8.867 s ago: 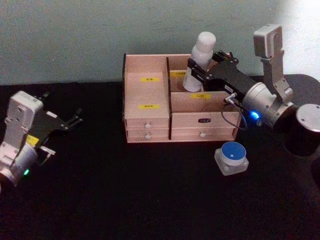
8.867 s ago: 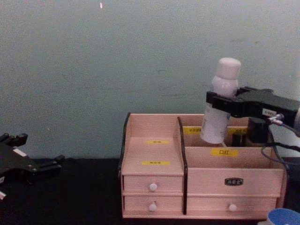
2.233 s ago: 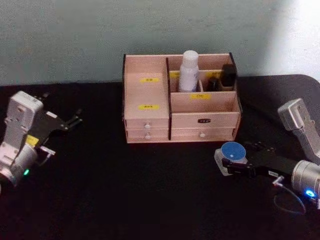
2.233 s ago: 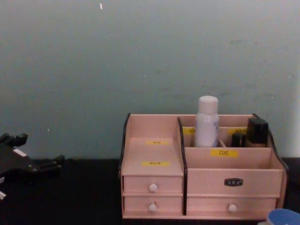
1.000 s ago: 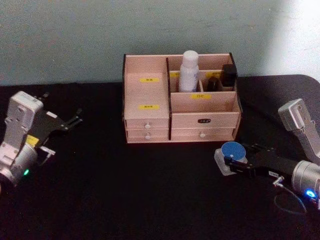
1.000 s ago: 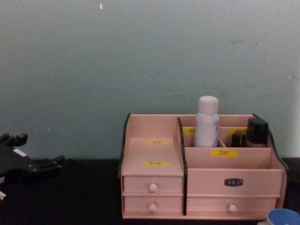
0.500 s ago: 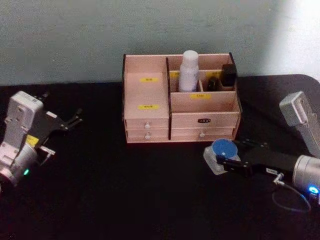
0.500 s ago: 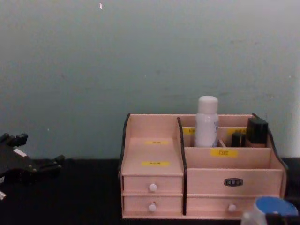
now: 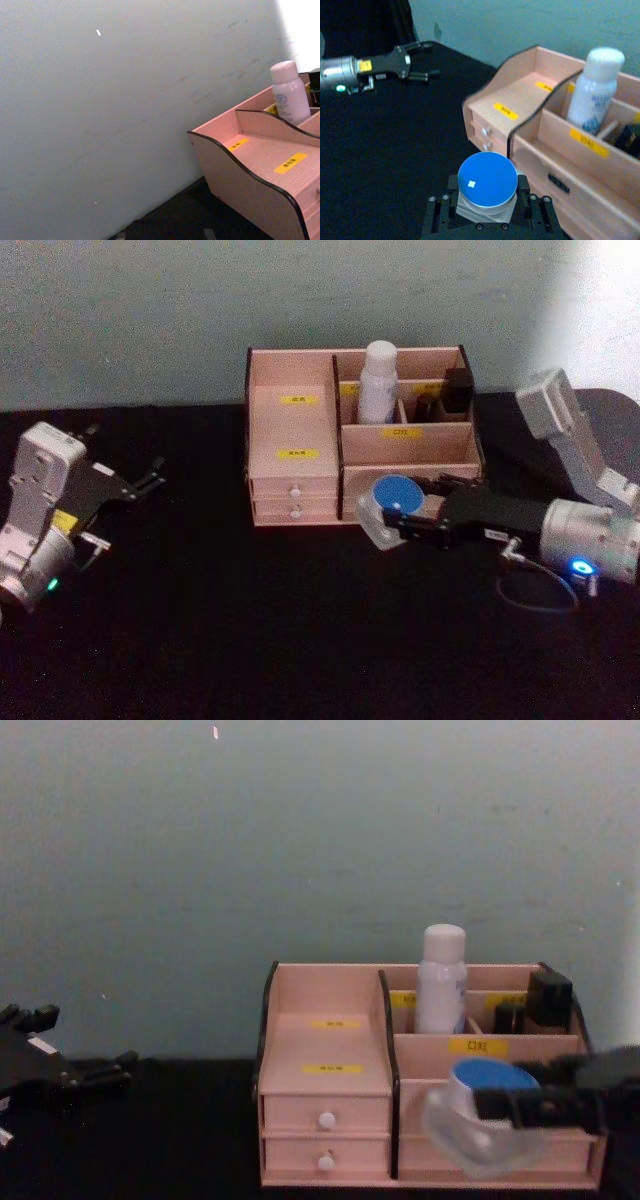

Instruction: Pick up the facial cleanser and watermelon frost from the table and place them into the tiered storage box.

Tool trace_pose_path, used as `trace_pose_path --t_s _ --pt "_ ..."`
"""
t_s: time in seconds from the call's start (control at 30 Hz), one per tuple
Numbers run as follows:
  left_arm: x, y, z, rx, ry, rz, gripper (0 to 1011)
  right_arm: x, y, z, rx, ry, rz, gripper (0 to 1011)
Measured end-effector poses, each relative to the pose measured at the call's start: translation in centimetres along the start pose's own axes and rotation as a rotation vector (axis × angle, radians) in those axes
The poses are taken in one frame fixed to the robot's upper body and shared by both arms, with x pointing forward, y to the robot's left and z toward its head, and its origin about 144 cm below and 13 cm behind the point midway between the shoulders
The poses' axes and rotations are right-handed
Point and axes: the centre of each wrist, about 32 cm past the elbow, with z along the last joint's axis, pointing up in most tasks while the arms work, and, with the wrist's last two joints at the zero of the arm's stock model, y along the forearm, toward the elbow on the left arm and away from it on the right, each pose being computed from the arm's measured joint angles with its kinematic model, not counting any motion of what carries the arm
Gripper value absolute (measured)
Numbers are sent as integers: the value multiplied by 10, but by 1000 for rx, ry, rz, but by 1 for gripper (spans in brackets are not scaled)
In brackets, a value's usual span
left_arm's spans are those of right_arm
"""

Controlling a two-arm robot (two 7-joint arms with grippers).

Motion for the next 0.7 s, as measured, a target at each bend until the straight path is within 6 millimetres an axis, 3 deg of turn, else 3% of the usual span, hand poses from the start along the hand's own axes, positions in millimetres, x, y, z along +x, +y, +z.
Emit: trace_pose_path --t_s 0.7 --pt "0 0 0 0 0 0 1001 11 63 41 69 8 5 706"
